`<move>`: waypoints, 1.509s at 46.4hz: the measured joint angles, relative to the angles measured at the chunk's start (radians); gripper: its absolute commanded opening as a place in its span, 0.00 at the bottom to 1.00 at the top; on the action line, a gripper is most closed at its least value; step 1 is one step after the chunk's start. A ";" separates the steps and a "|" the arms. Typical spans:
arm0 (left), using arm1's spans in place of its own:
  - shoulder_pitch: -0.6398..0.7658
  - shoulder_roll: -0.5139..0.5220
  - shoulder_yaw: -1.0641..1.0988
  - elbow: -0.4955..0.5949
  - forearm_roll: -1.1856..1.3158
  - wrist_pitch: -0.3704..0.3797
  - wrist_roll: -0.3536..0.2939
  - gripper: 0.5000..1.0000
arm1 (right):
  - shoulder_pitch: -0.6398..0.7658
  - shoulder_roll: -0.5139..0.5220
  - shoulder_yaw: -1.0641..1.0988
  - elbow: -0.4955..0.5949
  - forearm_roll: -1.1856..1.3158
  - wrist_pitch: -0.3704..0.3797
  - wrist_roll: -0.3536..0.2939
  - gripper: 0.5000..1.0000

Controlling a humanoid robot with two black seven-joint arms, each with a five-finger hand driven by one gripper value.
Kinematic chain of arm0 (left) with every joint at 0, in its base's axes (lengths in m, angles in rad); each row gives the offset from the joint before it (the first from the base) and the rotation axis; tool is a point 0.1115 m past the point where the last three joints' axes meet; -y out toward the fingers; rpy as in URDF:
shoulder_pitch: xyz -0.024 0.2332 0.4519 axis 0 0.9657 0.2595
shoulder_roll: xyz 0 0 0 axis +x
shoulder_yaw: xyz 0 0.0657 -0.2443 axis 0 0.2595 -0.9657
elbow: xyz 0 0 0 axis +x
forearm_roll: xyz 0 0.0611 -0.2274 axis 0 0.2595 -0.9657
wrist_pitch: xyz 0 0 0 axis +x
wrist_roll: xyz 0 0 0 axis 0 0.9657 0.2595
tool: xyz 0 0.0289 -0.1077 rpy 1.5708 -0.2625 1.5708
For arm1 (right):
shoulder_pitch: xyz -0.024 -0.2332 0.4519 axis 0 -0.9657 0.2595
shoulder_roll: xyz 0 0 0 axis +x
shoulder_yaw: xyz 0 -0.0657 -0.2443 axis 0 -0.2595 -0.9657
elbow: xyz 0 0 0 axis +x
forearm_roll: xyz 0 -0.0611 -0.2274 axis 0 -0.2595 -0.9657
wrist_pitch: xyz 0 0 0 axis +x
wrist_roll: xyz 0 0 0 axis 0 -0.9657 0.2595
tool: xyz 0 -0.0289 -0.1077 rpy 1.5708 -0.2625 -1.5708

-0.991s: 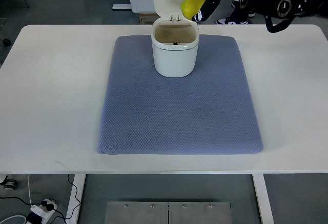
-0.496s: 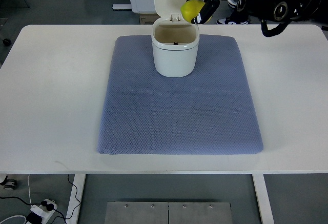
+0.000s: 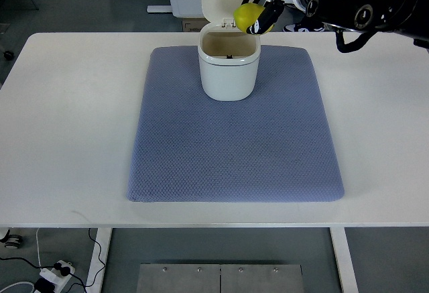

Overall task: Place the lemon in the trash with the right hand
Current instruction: 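Lower the lemon into the bin opening and open the right hand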

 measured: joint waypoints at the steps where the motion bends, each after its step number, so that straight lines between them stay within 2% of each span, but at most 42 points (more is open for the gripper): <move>1: 0.000 0.000 0.000 0.000 0.000 0.000 0.000 1.00 | -0.002 0.000 0.006 0.000 0.000 0.000 0.000 0.00; 45: 0.000 0.000 0.000 0.000 0.000 0.000 0.000 1.00 | -0.108 0.000 0.123 -0.062 -0.013 0.000 0.016 0.00; 46: 0.000 0.000 0.000 0.000 0.000 0.000 0.000 1.00 | -0.109 0.000 0.124 -0.062 -0.013 0.000 0.016 0.01; 52: 0.000 0.000 0.000 0.000 0.000 0.000 0.000 1.00 | -0.113 0.000 0.141 -0.064 -0.016 0.000 0.014 0.25; 53: 0.000 0.000 0.000 0.000 0.000 0.000 0.000 1.00 | -0.114 0.000 0.142 -0.065 -0.018 0.000 0.014 0.25; 54: 0.000 0.000 0.000 0.000 0.000 0.000 0.000 1.00 | -0.114 0.000 0.142 -0.065 -0.020 0.000 0.014 0.34; 56: 0.000 0.000 0.000 0.000 -0.001 0.000 0.000 1.00 | -0.114 0.000 0.143 -0.064 -0.021 0.000 0.014 0.37; 70: 0.000 0.000 0.000 0.000 -0.001 0.000 0.000 1.00 | -0.113 0.000 0.142 -0.065 -0.021 0.000 0.012 0.41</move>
